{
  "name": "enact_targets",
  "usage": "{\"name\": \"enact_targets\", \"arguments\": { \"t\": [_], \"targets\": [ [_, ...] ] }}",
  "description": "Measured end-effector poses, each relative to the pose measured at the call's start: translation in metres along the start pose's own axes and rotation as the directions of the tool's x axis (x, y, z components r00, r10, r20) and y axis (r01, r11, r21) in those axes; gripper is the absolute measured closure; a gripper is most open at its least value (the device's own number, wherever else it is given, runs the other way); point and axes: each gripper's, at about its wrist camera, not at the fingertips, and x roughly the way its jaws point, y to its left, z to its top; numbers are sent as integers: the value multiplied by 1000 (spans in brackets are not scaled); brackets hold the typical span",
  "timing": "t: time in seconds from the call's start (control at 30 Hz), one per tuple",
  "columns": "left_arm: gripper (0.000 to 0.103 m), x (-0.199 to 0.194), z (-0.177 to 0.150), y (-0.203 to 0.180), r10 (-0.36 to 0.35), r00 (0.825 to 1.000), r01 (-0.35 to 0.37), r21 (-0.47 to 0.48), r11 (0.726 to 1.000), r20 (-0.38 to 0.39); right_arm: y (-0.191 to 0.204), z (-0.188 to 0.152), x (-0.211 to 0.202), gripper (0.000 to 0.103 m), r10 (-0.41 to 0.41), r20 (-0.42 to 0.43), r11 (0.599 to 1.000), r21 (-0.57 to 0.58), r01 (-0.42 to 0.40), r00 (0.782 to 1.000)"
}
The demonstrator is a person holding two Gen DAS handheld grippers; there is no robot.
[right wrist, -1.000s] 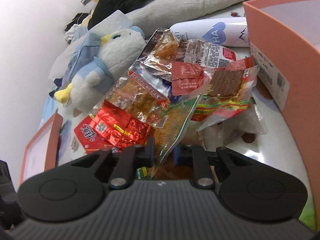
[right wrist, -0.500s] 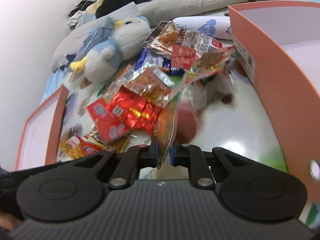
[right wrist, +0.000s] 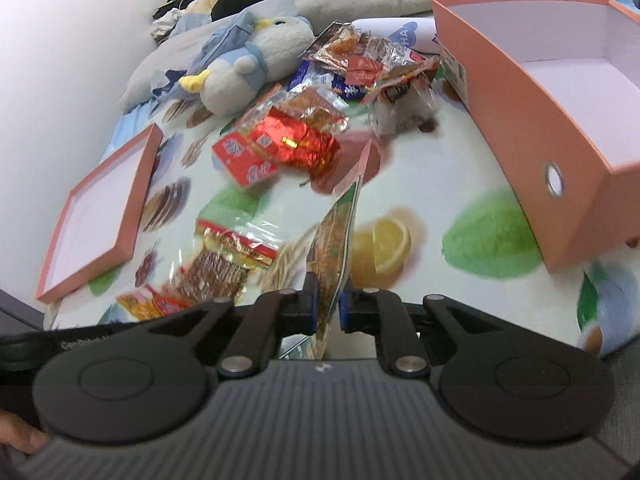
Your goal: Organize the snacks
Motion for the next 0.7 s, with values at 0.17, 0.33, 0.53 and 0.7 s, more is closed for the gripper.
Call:
{"name": "enact_targets", "arguments": {
  "t": [0.17, 0.33, 0.53, 0.7],
  "targets": [
    [66, -8, -15, 4, 31, 999, -31, -6, 999, -32, 0, -10, -9, 90, -18, 9, 1000, -20, 18, 1000],
    [11, -19, -11, 2, 87, 996, -86, 43, 995, -2, 1, -11, -12, 90, -35, 22, 999, -31, 36, 999],
    [5, -5, 8, -22, 94, 996, -91, 185, 978, -6, 2, -13, -15, 90, -71, 42, 994, -75, 74, 997],
    [4, 27, 13, -52, 111, 994, -95, 370, 924, -21, -1, -14, -17, 90, -80, 44, 994, -76, 83, 996]
  ]
}}
